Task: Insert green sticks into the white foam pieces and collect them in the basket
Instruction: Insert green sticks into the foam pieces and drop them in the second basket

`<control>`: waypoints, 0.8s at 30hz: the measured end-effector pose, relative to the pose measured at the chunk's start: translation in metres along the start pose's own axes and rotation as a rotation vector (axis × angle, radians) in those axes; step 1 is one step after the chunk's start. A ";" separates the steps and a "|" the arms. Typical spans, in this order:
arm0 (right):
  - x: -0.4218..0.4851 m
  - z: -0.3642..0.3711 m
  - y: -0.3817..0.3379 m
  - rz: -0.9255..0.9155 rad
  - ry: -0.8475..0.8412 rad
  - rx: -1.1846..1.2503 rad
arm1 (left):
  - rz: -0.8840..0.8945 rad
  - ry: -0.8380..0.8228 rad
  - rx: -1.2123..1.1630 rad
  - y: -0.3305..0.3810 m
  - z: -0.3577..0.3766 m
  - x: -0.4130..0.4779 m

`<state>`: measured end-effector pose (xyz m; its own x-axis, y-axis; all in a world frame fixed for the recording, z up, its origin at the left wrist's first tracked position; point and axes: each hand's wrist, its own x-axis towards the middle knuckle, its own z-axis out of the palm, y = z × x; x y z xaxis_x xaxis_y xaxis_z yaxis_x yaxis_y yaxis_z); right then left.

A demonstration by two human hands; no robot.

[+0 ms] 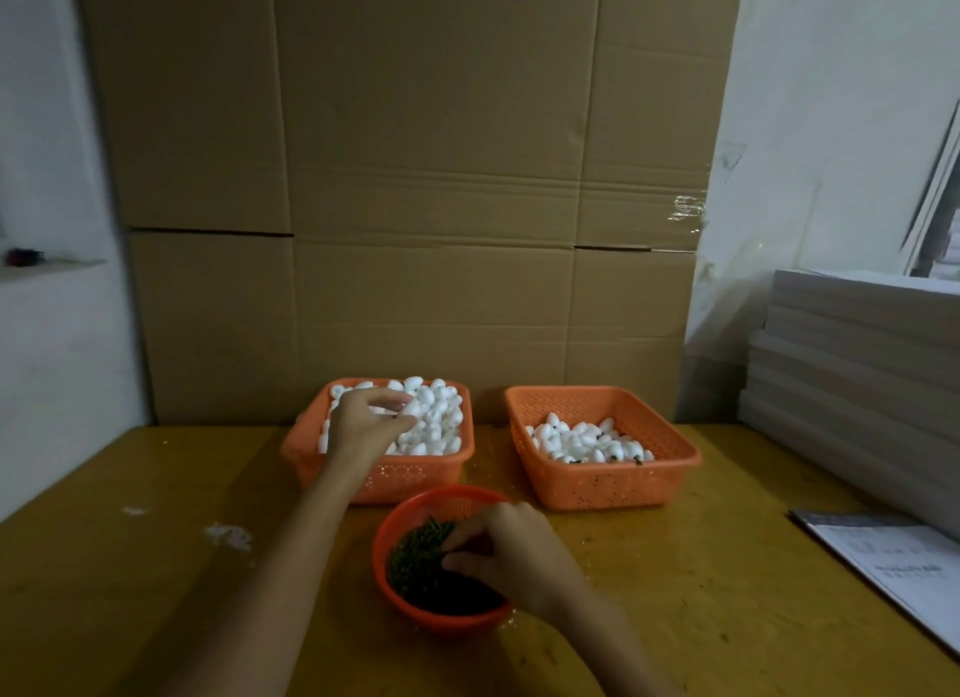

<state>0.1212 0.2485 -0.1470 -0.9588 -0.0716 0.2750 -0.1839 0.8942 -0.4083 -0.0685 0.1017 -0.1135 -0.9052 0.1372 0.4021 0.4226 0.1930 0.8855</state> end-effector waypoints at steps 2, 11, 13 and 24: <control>0.002 -0.001 -0.001 0.006 -0.019 0.002 | -0.037 -0.026 -0.147 0.002 -0.011 -0.017; -0.008 0.014 -0.003 0.000 0.262 -0.024 | -0.064 -0.130 -0.490 -0.015 -0.027 -0.075; -0.011 0.014 0.000 0.005 0.354 0.022 | -0.092 -0.123 -0.585 -0.019 -0.025 -0.082; -0.020 0.012 0.017 0.095 0.441 0.239 | -0.023 -0.117 -0.673 -0.015 -0.034 -0.094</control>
<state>0.1345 0.2601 -0.1695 -0.8006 0.2442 0.5472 -0.1945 0.7578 -0.6228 0.0086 0.0528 -0.1565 -0.8869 0.2518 0.3874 0.2501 -0.4435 0.8607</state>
